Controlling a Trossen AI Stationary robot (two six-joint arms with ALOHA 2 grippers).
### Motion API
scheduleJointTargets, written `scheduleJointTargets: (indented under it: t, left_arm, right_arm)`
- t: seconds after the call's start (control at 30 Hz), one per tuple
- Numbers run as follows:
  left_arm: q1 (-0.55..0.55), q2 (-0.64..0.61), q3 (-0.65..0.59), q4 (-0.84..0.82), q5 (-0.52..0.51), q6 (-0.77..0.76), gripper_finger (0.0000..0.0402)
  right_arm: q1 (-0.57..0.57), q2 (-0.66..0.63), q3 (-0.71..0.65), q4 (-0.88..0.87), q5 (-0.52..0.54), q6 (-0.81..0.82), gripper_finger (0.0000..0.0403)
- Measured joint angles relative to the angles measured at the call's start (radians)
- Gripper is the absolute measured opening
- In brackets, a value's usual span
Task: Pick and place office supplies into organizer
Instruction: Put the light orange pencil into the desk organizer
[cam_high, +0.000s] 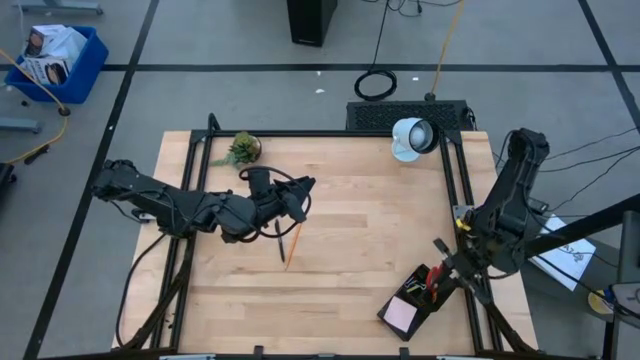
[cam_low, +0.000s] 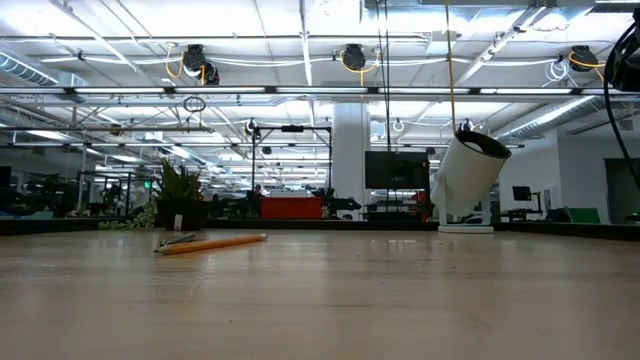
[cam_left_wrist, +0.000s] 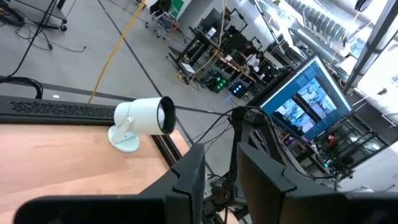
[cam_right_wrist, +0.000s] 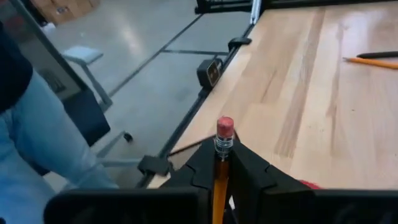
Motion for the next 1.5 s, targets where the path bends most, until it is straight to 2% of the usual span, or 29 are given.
scheduleJointTargets:
  t: [0.2,0.37,0.6,0.77,0.87,1.0,1.13,1.23,1.3,1.4,1.5]
  left_arm:
    - [0.0,0.0,0.0,0.0,0.0,0.0,0.0097]
    - [0.0,0.0,0.0,-0.001,0.0,0.004,0.0097]
    - [0.0,0.0,0.0,-0.023,0.004,0.001,0.0097]
    - [0.0,0.0,0.0,-0.029,0.088,-0.002,0.0097]
    - [0.0,0.0,0.0,-0.073,0.144,-0.001,0.0097]
    - [0.0,0.0,0.0,-0.119,0.218,-0.07,0.0097]
    - [0.011,0.0,0.0,-0.123,0.247,-0.13,0.0097]
    - [0.025,0.0,0.0,-0.139,0.226,-0.089,0.0097]
    - [0.036,0.0,0.0,-0.183,0.262,-0.125,0.0097]
    - [0.033,0.016,0.0,-0.356,0.298,-0.253,0.0097]
    - [0.006,0.069,-0.001,-0.543,0.314,-0.424,0.0097]
  right_arm:
    - [0.038,-0.001,-0.066,0.026,-0.002,-0.072,0.0048]
    - [0.044,-0.001,-0.129,0.174,-0.001,-0.079,0.0092]
    - [0.044,-0.005,-0.133,0.308,0.0,-0.12,0.0151]
    - [0.044,-0.033,-0.133,0.392,0.003,-0.109,0.016]
    - [0.042,-0.065,-0.133,0.498,0.058,-0.203,0.0156]
    - [0.041,-0.133,-0.133,0.671,0.197,-0.387,0.015]
    - [0.041,-0.189,-0.132,0.959,0.296,-0.636,0.0148]
    - [0.041,-0.204,-0.132,1.226,0.315,-0.802,0.015]
    - [0.041,-0.204,-0.131,1.353,0.309,-0.897,0.015]
    - [0.041,-0.201,-0.125,1.375,0.285,-0.98,0.0147]
    - [0.041,-0.185,-0.097,1.319,0.322,-0.985,0.0147]
